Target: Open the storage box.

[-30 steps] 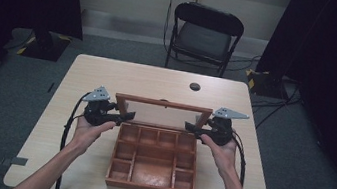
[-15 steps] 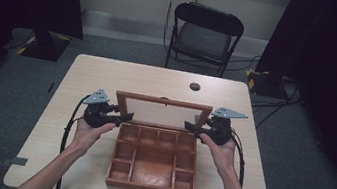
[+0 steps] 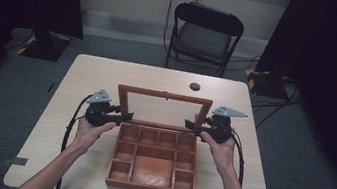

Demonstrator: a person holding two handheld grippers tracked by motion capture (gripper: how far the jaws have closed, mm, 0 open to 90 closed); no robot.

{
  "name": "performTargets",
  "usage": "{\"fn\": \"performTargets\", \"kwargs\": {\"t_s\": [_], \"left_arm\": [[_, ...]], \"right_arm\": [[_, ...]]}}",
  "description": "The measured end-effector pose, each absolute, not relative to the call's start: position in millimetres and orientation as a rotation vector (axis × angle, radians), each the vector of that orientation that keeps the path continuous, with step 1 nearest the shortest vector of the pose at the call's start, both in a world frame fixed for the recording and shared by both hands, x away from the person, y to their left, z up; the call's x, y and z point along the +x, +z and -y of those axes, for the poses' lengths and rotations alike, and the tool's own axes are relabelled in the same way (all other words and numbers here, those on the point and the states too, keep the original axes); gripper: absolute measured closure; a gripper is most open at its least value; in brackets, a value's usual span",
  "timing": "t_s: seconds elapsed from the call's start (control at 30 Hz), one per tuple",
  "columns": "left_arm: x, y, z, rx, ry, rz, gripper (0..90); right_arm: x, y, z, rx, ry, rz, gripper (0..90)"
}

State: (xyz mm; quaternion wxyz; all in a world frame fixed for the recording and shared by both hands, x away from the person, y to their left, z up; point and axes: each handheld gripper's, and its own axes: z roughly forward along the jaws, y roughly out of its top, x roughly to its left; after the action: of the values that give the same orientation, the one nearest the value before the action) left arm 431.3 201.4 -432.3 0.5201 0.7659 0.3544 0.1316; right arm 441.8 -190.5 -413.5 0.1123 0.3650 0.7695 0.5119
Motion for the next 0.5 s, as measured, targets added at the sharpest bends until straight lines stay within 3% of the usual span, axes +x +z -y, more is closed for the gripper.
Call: {"fn": "performTargets", "kwargs": {"t_s": [0.5], "left_arm": [[439.7, -436.9, -203.7, 1.782, 0.257, -0.883, 55.8]], "right_arm": [[448.0, -420.3, 189.9, 1.103, 1.482, -2.255, 43.7]]}}
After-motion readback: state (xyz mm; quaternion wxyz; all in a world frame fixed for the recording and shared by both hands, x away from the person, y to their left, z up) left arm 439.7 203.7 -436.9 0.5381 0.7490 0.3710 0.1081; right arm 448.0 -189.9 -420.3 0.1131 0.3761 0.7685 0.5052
